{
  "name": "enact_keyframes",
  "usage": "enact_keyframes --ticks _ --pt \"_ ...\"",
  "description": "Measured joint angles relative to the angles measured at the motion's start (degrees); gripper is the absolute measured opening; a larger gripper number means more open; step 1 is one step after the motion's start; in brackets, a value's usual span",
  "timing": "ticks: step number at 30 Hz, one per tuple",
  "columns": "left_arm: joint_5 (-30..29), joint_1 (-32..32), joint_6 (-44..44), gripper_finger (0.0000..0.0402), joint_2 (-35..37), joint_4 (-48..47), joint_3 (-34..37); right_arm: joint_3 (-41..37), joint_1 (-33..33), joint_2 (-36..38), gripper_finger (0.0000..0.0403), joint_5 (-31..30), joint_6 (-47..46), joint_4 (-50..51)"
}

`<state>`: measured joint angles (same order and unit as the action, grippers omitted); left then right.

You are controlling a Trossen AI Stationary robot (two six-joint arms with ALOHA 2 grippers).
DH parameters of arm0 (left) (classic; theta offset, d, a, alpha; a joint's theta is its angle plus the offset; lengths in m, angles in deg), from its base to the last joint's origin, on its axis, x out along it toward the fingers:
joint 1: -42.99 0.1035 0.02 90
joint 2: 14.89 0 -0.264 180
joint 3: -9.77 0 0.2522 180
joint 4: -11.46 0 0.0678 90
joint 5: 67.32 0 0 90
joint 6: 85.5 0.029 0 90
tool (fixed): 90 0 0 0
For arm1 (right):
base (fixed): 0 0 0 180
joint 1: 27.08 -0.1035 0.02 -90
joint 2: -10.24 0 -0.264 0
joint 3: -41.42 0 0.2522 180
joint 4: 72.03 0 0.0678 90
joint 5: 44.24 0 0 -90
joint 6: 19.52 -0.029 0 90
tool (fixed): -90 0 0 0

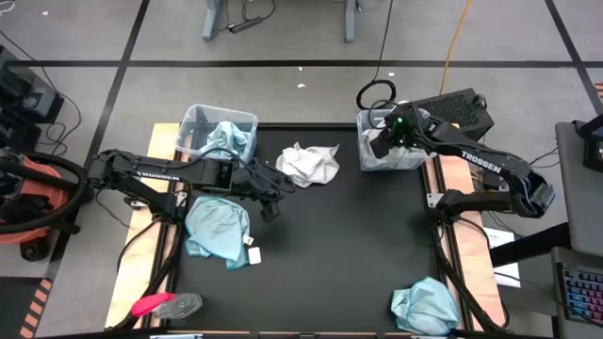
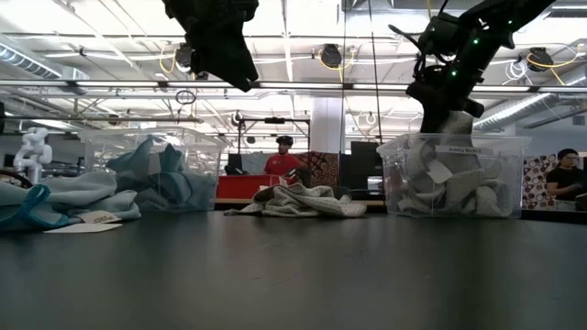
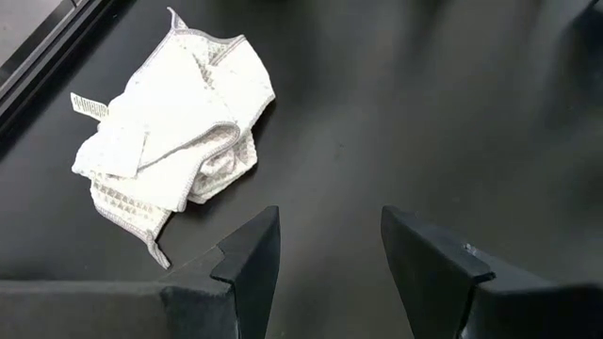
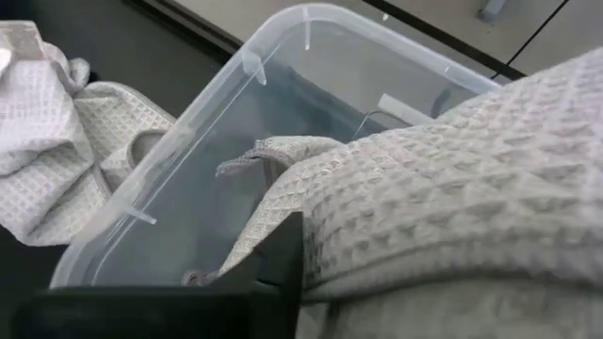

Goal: Sort microfiber towel by color & place in baskets
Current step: Put the gray microfiber towel into the right transparent bin

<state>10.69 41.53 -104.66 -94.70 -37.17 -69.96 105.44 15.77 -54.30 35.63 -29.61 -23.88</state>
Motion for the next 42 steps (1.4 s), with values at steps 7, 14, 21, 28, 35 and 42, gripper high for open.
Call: enact_keyframes --ticks 7,14,21,28,35,42 --pt "0.00 0.00 0.22 0.0192 0.00 -0.10 0.00 0.00 -0.02 3.08 0.0182 1.40 -1.32 -0.15" --pt "-0.01 0.00 0.42 0.0192 0.00 -0.10 0.00 0.00 -0.02 8.12 0.0249 1.53 -2.64 0.21" --pt "-0.01 0.00 0.58 0.0192 0.00 -0.10 0.00 0.00 0.02 11.39 0.0257 2.74 -4.81 2.68" --pt "0.00 0.00 1.51 0.0192 0.00 -0.10 0.00 4.06 0.07 10.40 0.0178 4.50 -5.43 11.00" --pt "0.00 0.71 1.53 0.0192 0.00 -0.02 0.00 11.72 0.15 6.99 0.0018 4.29 1.20 10.80" --pt "0.00 1.81 1.49 0.0192 0.00 0.14 0.00 13.42 2.99 -3.49 0.0006 5.45 6.11 12.47"
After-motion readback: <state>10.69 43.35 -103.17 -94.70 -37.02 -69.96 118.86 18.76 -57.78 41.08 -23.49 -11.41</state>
